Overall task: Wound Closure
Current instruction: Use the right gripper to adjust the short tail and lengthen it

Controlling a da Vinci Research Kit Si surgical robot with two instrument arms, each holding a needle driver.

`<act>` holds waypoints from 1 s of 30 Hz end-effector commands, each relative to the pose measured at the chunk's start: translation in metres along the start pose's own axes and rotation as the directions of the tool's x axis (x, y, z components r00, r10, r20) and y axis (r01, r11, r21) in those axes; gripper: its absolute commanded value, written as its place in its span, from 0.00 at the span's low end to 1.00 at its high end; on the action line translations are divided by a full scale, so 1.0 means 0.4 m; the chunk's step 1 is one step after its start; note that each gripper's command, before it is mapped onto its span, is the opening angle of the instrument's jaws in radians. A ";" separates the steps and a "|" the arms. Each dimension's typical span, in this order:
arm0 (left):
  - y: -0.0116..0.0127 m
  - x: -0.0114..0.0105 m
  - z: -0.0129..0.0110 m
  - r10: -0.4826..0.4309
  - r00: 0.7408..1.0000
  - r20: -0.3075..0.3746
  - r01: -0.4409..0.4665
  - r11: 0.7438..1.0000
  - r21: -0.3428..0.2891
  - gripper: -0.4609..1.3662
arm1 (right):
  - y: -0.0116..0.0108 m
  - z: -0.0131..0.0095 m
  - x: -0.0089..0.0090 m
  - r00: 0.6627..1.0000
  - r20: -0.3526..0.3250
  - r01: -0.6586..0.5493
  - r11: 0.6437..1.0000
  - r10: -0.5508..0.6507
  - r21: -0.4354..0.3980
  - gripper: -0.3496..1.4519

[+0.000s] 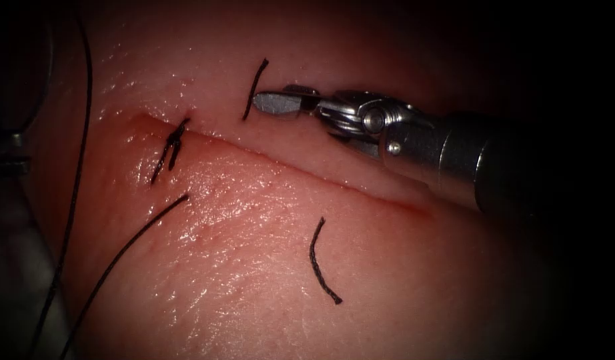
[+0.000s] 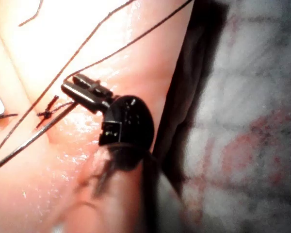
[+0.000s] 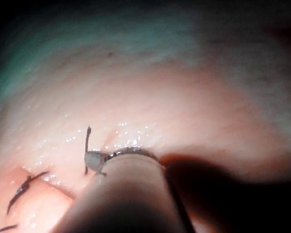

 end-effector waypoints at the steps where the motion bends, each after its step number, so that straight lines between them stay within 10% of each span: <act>1: -0.0001 0.0000 0.0000 0.005 1.000 0.000 -0.005 1.000 -0.006 0.06 | -0.0002 -0.0002 0.0003 1.000 0.000 -0.002 1.000 0.002 0.003 0.68; 11: -0.0003 0.0002 0.0000 0.010 1.000 0.001 -0.010 1.000 -0.005 0.06 | -0.0022 -0.0060 0.0045 1.000 -0.011 0.024 0.999 -0.024 0.030 0.69; 30: -0.0002 0.0004 0.0000 0.011 1.000 0.002 -0.011 1.000 -0.008 0.06 | -0.0102 -0.0047 -0.0019 0.966 -0.059 0.255 0.965 -0.251 0.062 0.70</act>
